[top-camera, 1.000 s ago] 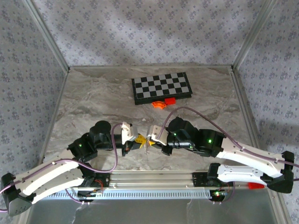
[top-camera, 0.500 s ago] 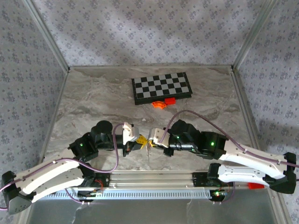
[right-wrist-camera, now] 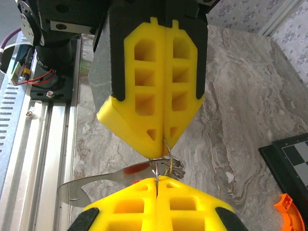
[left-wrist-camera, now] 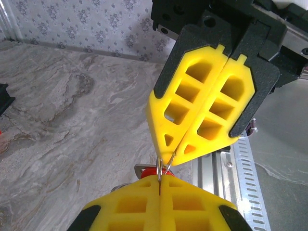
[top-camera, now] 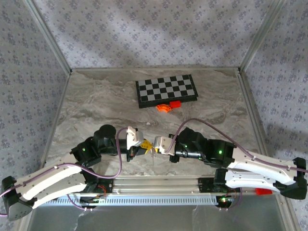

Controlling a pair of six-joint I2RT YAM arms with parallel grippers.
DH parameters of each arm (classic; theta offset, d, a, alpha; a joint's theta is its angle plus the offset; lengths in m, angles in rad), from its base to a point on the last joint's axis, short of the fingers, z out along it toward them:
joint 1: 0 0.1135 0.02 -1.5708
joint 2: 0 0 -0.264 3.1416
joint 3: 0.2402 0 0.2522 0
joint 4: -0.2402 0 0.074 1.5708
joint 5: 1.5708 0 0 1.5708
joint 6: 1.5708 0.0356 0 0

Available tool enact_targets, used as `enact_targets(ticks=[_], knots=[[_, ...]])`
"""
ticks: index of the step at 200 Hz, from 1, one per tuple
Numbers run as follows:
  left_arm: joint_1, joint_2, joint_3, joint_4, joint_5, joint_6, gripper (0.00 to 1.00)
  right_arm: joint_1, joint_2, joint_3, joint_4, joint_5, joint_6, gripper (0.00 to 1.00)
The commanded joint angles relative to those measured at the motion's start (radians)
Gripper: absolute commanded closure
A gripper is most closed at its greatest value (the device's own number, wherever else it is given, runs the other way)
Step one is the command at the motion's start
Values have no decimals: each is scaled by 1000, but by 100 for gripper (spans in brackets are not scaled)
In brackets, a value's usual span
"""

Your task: Put the keys on the keyring

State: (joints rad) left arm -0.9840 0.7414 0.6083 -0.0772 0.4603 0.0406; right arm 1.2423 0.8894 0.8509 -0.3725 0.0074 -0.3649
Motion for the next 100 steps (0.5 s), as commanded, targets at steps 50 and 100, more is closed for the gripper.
enact_targets(ticks=[50, 100], knots=[[-16, -13, 16, 97, 30, -17, 100, 40, -41, -63, 83, 159, -60, 100], [-21, -16, 9, 122, 21, -22, 100, 42, -66, -93, 101, 155, -60, 100]])
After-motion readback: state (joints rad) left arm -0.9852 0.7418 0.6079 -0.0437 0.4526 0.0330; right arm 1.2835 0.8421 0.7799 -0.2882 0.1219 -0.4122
